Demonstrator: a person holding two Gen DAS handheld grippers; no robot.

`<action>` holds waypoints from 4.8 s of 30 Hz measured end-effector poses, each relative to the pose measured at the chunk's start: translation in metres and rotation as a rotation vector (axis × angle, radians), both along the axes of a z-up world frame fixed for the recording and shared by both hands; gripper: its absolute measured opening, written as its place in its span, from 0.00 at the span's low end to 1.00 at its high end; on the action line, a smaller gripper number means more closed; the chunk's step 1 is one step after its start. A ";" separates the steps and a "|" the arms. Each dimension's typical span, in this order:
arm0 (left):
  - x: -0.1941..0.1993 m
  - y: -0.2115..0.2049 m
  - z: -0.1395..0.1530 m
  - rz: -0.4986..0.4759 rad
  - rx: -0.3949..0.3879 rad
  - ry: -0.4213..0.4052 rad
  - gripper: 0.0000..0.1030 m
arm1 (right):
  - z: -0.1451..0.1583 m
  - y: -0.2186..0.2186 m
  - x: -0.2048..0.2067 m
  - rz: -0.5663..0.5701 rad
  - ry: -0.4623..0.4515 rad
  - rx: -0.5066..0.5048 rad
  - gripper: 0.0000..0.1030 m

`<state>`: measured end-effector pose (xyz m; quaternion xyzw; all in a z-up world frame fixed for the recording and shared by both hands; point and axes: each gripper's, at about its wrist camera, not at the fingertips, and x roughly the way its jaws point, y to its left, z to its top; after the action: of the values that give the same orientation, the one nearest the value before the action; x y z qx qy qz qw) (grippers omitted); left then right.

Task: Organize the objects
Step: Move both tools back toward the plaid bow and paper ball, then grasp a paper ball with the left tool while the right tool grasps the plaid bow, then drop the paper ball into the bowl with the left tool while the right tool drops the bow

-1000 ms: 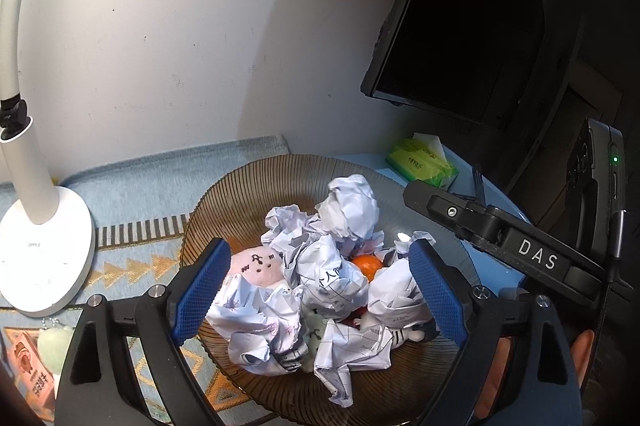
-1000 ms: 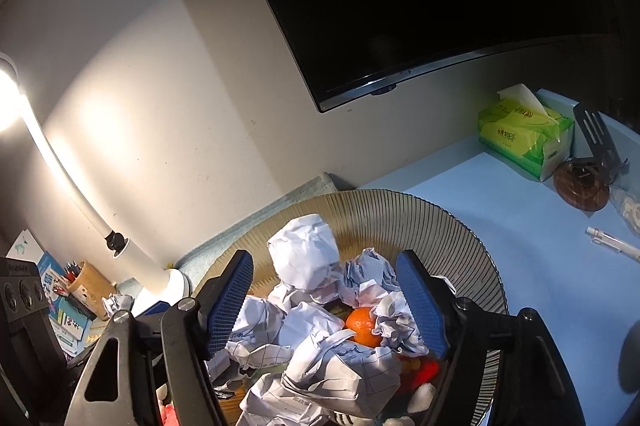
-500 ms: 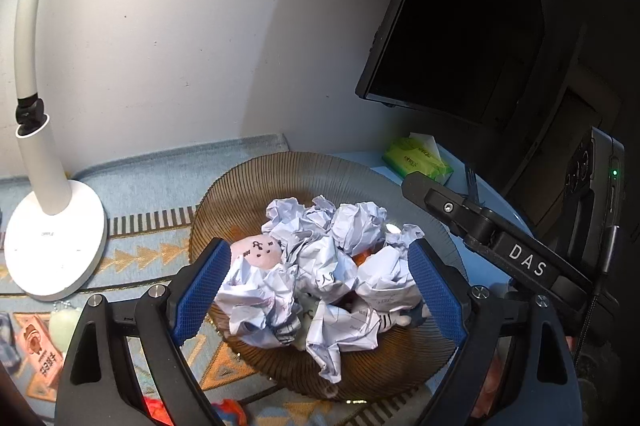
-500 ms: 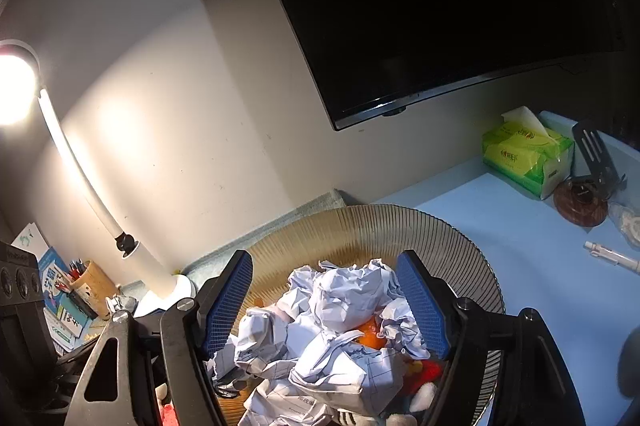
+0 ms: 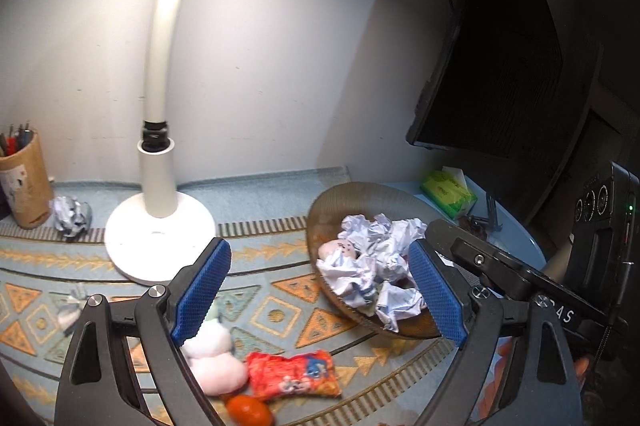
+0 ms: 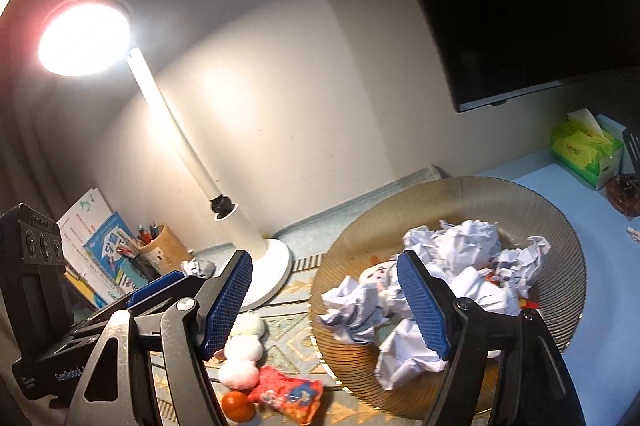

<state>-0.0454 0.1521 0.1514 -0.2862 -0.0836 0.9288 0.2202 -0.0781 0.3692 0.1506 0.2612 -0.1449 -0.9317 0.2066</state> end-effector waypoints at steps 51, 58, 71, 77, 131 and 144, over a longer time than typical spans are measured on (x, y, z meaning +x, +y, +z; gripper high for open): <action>-0.185 -0.202 -0.143 0.173 -0.212 -0.299 0.61 | -0.134 -0.355 -0.041 0.342 -0.245 0.475 0.58; -0.170 -0.195 -0.136 0.171 -0.247 -0.254 0.33 | -0.132 -0.358 -0.039 0.360 -0.201 0.484 0.23; -0.099 -0.199 -0.103 0.176 -0.188 -0.210 0.33 | -0.104 -0.302 -0.017 0.409 -0.231 0.382 0.20; -0.044 -0.189 -0.074 0.170 -0.190 -0.158 0.33 | -0.078 -0.263 0.004 0.403 -0.224 0.331 0.20; -0.047 0.127 -0.027 -0.122 -0.125 0.006 0.33 | 0.004 0.098 -0.054 -0.258 -0.158 0.177 0.20; -0.088 0.144 -0.061 -0.096 -0.124 -0.008 0.46 | -0.038 0.130 -0.094 -0.349 -0.177 0.058 0.29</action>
<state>-0.1331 0.2966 0.0901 -0.3065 -0.0132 0.9194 0.2459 -0.1718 0.4994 0.1124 0.3189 -0.1787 -0.9306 0.0209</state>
